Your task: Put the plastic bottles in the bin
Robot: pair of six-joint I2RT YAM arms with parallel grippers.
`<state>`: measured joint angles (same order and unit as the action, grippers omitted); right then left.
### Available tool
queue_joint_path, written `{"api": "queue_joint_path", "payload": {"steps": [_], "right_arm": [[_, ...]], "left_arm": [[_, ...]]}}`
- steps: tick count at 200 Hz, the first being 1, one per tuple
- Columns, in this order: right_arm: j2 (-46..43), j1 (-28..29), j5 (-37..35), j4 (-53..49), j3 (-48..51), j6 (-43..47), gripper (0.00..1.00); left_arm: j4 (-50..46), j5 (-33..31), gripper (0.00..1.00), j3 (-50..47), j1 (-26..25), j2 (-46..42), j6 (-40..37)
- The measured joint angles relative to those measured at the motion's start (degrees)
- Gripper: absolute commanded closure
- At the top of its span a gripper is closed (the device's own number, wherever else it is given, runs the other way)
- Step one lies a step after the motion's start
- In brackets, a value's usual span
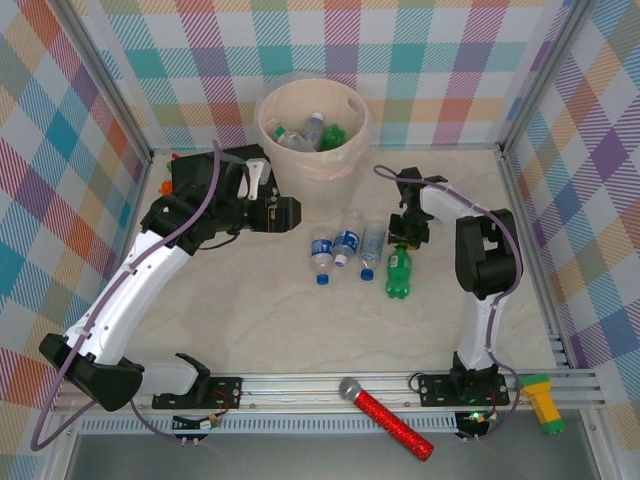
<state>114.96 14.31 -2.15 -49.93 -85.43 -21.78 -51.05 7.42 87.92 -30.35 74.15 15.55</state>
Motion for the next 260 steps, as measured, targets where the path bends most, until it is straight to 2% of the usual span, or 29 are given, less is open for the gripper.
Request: {"api": "queue_joint_path", "payload": {"steps": [27,73,101,128,184,222,260], "right_arm": [[-3.3,0.0,-3.0,-1.3,-2.1,0.0,0.68],[-13.6,0.0,-8.3,-2.0,-8.6,0.0,0.67],[-18.8,0.8,-11.7,-1.7,-14.7,1.4,0.66],[-20.2,2.6,-14.8,-0.3,-23.0,4.3,0.67],[-17.6,8.7,-18.3,7.7,-39.0,11.3,0.70],[-9.0,12.9,-19.0,16.1,-50.6,16.5,0.70],[0.0,15.1,-18.4,24.5,-58.0,18.7,0.72]], "left_arm": [[0.0,-0.7,0.00,0.0,0.0,0.0,0.0],[0.4,-4.3,0.01,0.0,0.0,-0.5,0.2],[1.0,-7.0,0.00,0.0,0.0,-2.0,0.3],[1.9,-9.0,0.01,0.1,0.0,-3.1,0.5],[2.0,-11.9,0.01,0.1,0.0,-3.5,1.6],[1.6,-15.3,0.01,0.3,0.0,-4.8,1.8],[1.1,-18.1,0.01,0.5,0.0,-7.3,2.7]]}}
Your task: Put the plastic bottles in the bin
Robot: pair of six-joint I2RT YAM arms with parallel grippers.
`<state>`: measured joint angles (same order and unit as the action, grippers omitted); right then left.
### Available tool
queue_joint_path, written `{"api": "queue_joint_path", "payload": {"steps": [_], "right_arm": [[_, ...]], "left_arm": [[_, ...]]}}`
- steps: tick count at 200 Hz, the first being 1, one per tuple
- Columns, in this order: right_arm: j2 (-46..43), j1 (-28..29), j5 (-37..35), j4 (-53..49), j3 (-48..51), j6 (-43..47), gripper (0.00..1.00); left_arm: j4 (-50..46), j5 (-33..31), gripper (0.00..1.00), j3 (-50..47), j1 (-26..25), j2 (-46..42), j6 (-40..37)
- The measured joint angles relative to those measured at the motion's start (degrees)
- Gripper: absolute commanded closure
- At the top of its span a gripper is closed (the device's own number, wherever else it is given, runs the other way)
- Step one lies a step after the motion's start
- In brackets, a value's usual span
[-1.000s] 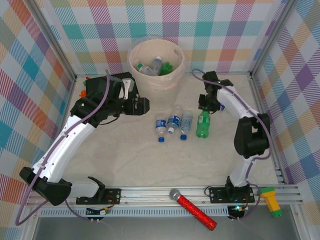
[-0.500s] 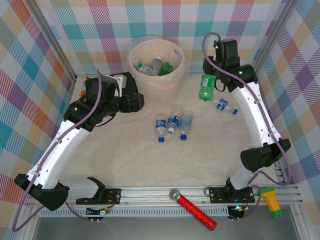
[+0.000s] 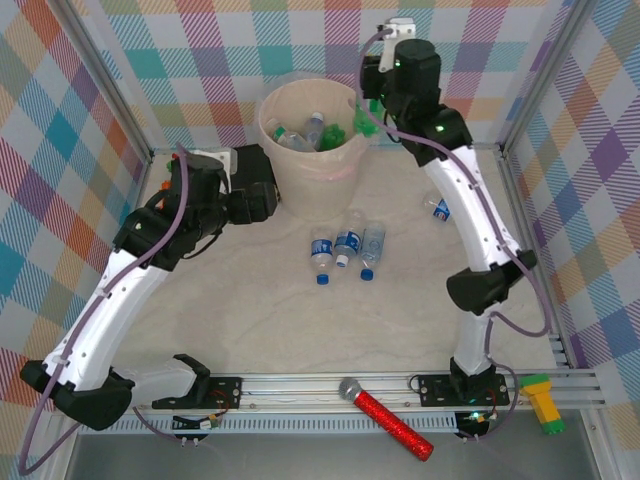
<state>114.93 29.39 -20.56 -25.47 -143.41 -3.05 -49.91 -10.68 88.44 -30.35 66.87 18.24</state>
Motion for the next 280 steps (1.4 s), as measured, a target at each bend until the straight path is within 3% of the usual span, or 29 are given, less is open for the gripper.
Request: {"api": "queue_joint_path", "payload": {"steps": [95,148,163,182,195,201,280], "right_arm": [[15.2,0.4,1.5,19.9,-4.7,2.1,0.75],[19.6,0.4,2.2,23.2,-6.1,2.8,0.73],[19.8,0.4,2.2,23.2,-6.1,3.1,0.54],[19.8,0.4,2.2,23.2,-6.2,3.9,0.40],[19.8,0.4,2.3,22.8,-6.2,4.1,0.18],[19.8,0.4,2.4,22.6,-6.2,3.9,0.00],[16.7,0.4,2.3,17.2,-3.2,3.7,0.01]], "left_arm": [[-4.3,-5.3,0.00,0.7,0.0,-2.4,3.5],[-5.7,-6.7,0.00,1.4,0.0,-2.4,5.4],[-5.7,-7.0,0.00,1.4,0.0,-2.4,5.9],[-5.7,-7.0,0.00,1.4,0.0,-2.4,6.3],[-5.7,-7.0,0.01,1.5,0.0,-2.4,6.4],[-5.7,-7.0,0.00,1.5,0.0,-2.3,6.4],[-5.5,-4.5,0.00,1.4,0.0,-2.1,6.4]]}}
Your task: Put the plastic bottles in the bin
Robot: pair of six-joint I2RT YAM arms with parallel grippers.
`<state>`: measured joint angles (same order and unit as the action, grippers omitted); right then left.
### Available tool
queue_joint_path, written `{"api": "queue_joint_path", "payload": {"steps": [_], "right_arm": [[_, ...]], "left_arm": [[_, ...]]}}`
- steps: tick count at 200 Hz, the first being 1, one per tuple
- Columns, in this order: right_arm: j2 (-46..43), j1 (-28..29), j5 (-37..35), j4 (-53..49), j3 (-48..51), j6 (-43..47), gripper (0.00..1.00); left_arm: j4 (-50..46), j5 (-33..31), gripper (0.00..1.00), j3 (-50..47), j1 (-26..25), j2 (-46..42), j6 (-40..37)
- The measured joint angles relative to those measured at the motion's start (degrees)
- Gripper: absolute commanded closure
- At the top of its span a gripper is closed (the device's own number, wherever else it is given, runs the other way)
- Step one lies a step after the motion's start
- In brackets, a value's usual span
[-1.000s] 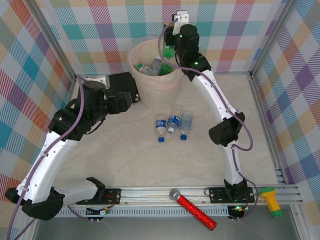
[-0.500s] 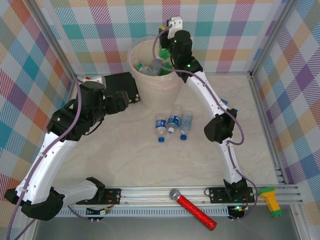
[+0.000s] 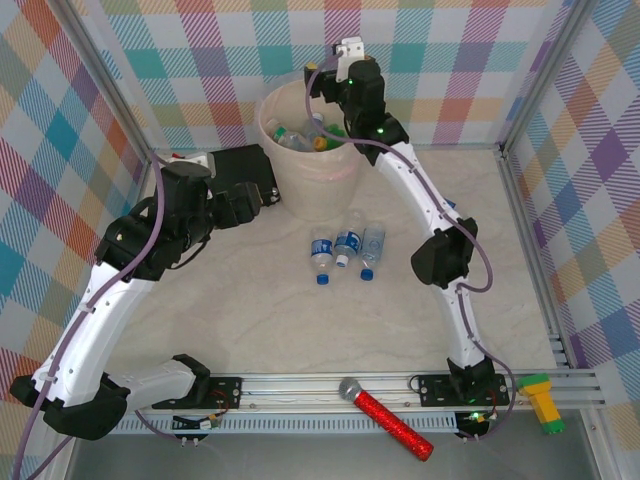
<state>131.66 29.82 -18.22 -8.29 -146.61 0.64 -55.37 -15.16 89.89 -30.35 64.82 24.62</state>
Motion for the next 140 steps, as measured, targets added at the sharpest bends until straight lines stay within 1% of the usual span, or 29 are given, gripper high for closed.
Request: {"api": "queue_joint_path", "payload": {"steps": [43,79,106,140], "right_arm": [[-6.1,0.0,-1.6,-3.7,4.0,-1.1,0.01],[-13.0,0.0,-4.2,-7.0,11.0,-2.6,0.01],[-19.1,0.0,-6.3,-10.0,19.6,-4.8,0.01],[-28.2,-0.2,-8.4,-13.0,35.1,-9.6,0.01]], "left_arm": [[0.1,4.1,0.00,-0.1,0.0,0.5,-0.7],[0.5,9.4,0.01,-0.1,0.0,2.3,-2.0],[1.3,13.1,0.00,-0.3,0.0,3.8,-2.9],[1.7,16.7,0.00,-1.3,0.0,4.7,-3.3]]}}
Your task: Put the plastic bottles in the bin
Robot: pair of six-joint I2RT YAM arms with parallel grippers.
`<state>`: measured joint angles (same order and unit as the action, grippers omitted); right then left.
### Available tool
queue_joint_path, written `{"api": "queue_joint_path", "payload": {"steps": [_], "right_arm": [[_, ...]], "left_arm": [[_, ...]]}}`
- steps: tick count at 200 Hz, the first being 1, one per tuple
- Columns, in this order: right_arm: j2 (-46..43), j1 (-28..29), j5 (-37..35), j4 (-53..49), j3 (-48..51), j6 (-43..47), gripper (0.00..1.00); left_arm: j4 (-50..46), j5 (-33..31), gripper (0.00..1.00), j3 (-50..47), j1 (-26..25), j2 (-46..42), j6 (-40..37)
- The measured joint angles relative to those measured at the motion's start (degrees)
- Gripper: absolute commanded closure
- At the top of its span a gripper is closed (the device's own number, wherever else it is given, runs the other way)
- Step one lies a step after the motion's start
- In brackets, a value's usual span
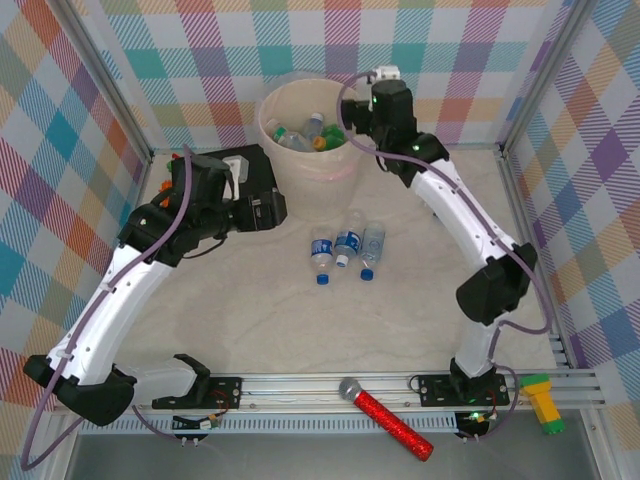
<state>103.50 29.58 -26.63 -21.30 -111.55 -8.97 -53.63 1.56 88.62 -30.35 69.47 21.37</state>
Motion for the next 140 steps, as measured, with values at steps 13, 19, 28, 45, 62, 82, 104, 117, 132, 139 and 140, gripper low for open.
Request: {"api": "queue_joint_path", "payload": {"steps": [13,19,28,45,62,82,104,117,132,139,140], "right_arm": [[-3.5,-0.1,-0.6,-0.5,6.3,-2.5,0.01],[-5.2,-0.2,-0.7,-0.8,9.4,-3.7,0.00],[-7.5,-0.3,-0.8,-1.6,13.4,-5.6,0.03],[-10.8,-0.3,-0.7,-3.5,18.9,-9.5,0.09],[-13.7,-0.3,-0.3,-6.0,23.1,-13.3,0.13],[-16.9,-0.3,0.6,-8.5,28.3,-17.5,0.18],[-19.9,0.2,1.9,-10.5,34.7,-22.0,0.26],[-20.8,0.5,2.7,-11.8,38.3,-24.6,0.30],[-21.0,1.2,4.0,-13.2,41.9,-28.0,0.34],[-20.9,1.6,4.7,-13.7,43.4,-29.4,0.35],[-20.9,1.7,4.8,-13.8,43.6,-29.5,0.35]], "left_arm": [[0.0,1.1,0.00,-0.3,0.0,0.2,0.0],[0.0,1.6,0.00,-0.4,0.0,0.3,-0.2],[0.1,2.4,0.00,-0.5,0.0,0.5,-0.2],[0.4,4.0,0.00,-1.1,0.0,0.5,-0.4],[0.9,6.0,0.00,-1.6,0.0,0.7,-0.8],[1.3,8.1,0.00,-2.2,0.0,1.2,-1.3],[1.3,9.2,0.00,-2.9,0.0,1.4,-1.6],[1.3,9.6,0.00,-3.0,0.0,1.4,-1.7],[1.3,10.0,0.00,-3.0,0.0,1.4,-1.7],[1.4,10.0,0.00,-3.1,0.0,1.4,-1.7],[1.4,10.0,0.00,-3.1,0.0,1.4,-1.7]]}}
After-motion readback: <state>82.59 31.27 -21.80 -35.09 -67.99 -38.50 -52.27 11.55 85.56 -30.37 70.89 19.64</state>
